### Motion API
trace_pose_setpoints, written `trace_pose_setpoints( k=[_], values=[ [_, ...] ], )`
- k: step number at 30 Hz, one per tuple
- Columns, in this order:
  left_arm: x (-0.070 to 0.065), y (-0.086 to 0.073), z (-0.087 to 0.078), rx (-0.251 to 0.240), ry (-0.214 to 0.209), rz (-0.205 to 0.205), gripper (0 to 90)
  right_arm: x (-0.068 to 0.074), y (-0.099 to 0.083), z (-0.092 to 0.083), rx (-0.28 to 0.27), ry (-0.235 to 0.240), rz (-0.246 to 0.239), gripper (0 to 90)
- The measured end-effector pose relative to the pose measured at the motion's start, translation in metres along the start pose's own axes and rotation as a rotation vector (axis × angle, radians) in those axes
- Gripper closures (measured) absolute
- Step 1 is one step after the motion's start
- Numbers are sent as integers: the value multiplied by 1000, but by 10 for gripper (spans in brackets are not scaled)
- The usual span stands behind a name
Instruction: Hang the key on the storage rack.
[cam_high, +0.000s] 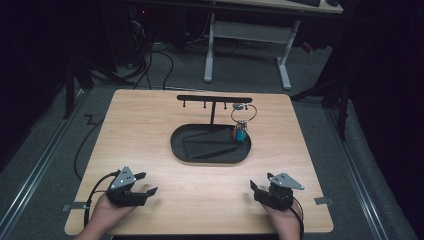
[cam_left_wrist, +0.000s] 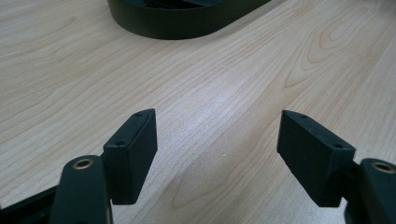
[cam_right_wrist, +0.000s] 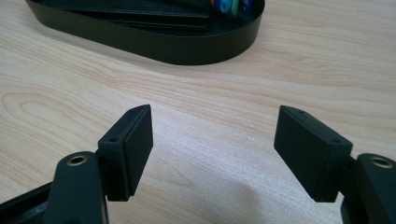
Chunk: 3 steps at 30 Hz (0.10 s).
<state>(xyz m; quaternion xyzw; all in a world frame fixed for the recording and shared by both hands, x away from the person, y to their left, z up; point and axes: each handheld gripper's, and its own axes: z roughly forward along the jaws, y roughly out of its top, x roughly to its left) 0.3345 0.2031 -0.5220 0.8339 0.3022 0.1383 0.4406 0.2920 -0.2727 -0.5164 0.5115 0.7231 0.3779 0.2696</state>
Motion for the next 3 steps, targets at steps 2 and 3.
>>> trace_pose_setpoints(
  k=[2,3],
  values=[
    [1,-1,-1,-4,0,-3,290,0,0,0,-2,-4,-2,281],
    [1,-1,-1,-4,0,-3,290,0,1,1,-4,-4,-2,281]
  ],
)
